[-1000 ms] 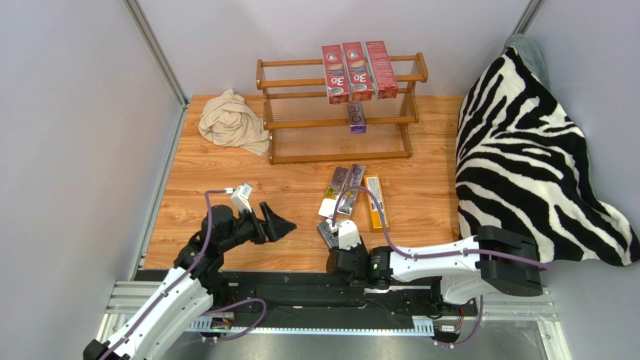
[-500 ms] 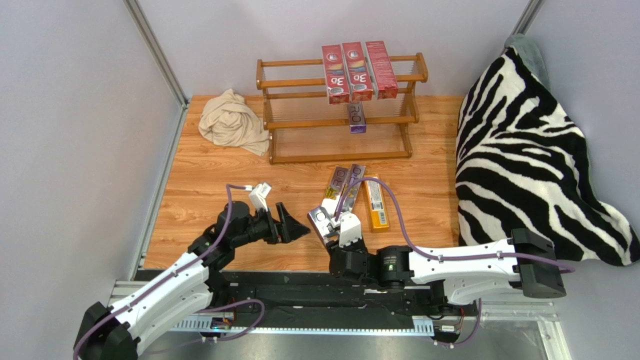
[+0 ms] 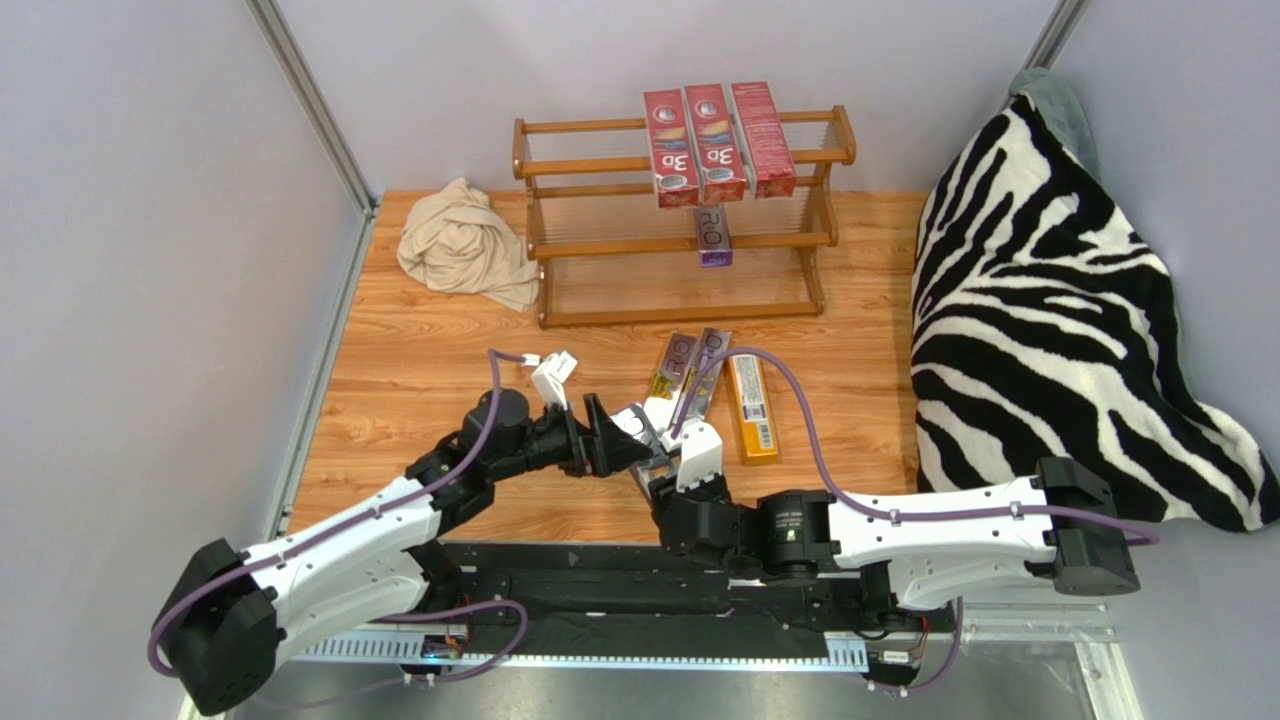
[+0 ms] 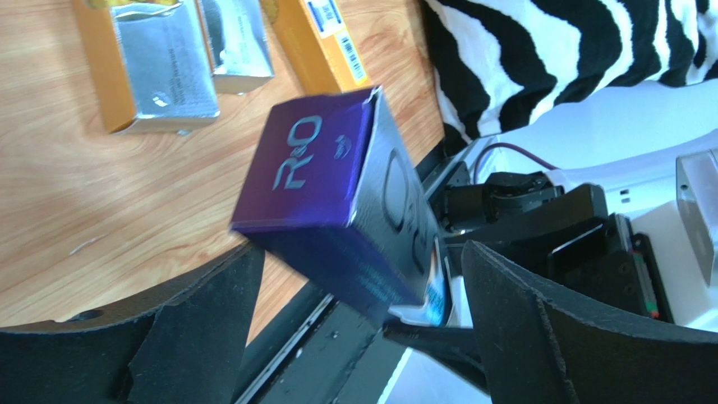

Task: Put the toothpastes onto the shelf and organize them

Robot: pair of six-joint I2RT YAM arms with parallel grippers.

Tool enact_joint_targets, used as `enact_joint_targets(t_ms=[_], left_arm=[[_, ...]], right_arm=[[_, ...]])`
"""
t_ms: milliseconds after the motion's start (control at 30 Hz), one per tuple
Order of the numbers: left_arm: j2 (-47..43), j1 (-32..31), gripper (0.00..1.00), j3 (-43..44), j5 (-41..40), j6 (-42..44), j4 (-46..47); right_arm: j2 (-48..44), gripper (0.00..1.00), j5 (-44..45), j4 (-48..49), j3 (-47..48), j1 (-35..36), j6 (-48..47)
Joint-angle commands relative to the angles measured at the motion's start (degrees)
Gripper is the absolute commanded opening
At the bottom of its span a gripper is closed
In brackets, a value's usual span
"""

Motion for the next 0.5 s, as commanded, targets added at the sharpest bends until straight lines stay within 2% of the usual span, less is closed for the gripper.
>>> enact_joint_targets(t_ms=[0, 233, 467], left_arm=[[3.0, -2.0, 0.93, 3.2, -0.9, -1.0, 6.1], [6.8, -3.5, 0.78, 4.8, -1.4, -1.5, 7.7], [4.2, -3.5, 0.65, 3.1, -3.3, -2.6, 9.4]], right_arm=[[-0.4, 0.38, 3.4, 2.8, 3.3, 0.6, 0.4], [-2.2, 0.38, 4.7, 2.7, 3.0, 0.7, 0.7], [-3.5, 0.41, 4.8, 3.6, 1.8, 0.7, 1.0]])
